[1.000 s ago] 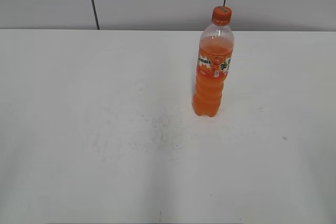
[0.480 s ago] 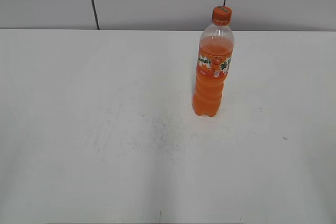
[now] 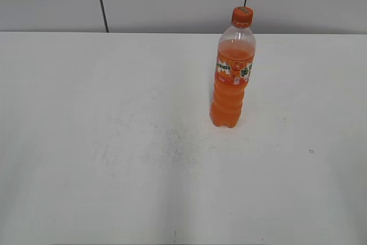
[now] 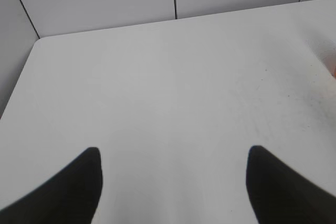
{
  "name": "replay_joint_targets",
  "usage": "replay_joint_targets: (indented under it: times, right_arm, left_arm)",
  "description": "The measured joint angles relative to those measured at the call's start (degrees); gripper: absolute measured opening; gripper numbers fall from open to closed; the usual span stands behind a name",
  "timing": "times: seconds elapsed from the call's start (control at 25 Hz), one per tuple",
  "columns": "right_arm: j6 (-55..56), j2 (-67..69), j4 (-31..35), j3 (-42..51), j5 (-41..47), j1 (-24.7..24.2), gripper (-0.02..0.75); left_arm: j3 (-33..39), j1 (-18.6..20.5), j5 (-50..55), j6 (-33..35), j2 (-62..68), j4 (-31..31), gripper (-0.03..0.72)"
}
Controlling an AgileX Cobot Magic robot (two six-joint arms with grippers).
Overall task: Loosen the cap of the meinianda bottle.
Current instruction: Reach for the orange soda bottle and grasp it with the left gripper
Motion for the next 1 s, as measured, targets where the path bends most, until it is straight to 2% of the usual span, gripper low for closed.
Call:
replay_joint_targets:
  times: [0.24,0.44,1.0]
  right_arm:
    - [0.0,0.0,0.1,0.0,0.0,0.0,0.525]
    - [0.0,0.0,0.2,0.0,-0.1,0.0,0.525]
    - [0.0,0.0,0.2,0.0,-0.1,0.0,0.525]
  left_arm:
    - [-0.4,0.0,-1.0,0.0,1.5,0.7,0.519]
    - [-1.9,0.0,-10.7,0.0,8.3,1.0,0.475]
    - [-1.9,0.0,-55.5,0.0,54.7,0.7,0.459]
